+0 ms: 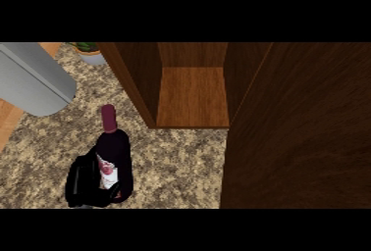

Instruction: Pick up the wine, place it into the cabinet and close the cabinet

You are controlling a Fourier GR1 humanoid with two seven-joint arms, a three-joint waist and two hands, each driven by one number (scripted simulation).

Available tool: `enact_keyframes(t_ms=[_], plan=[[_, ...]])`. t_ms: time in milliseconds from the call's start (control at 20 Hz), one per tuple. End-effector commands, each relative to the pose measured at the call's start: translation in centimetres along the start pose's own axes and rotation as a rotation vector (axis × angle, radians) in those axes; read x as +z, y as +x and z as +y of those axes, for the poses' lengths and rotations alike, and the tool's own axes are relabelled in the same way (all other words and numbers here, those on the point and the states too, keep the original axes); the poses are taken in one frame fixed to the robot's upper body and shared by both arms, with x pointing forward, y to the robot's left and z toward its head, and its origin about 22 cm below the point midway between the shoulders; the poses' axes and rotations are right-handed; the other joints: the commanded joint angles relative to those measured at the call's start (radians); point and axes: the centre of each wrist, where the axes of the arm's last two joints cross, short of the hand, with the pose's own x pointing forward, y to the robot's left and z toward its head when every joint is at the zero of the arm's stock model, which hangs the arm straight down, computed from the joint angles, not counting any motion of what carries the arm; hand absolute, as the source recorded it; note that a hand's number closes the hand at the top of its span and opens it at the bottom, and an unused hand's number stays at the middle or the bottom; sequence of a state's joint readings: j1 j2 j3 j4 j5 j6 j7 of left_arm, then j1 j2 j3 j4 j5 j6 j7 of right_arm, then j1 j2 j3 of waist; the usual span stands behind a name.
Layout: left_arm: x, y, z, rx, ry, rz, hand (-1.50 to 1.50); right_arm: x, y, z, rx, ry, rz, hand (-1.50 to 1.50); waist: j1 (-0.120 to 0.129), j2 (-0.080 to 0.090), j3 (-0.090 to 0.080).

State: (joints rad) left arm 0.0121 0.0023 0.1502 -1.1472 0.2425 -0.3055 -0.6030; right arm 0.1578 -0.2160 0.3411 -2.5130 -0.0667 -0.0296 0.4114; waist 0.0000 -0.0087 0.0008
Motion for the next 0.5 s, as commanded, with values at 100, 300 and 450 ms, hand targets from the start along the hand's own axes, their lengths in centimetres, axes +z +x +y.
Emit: enact_keyframes(t_ms=[100,300,450], plan=[[-1.7,3.5,-5.1,0.032,-0.018,-0.032,1.5,2.8,3.9,0.4,-0.066,0.043,-0.069,-1.5,-0.005,0.0,0.0],[-2.0,6.6,-9.5,0.012,-0.047,-0.042,1.5,2.3,2.9,0.0,-0.043,0.051,-0.044,-1.5,-0.005,0.0,0.002],[-2.6,7.3,-11.4,-0.004,-0.046,-0.049,1.5,2.3,3.9,-0.1,-0.072,0.017,-0.078,-1.5,-0.006,0.004,0.0]])
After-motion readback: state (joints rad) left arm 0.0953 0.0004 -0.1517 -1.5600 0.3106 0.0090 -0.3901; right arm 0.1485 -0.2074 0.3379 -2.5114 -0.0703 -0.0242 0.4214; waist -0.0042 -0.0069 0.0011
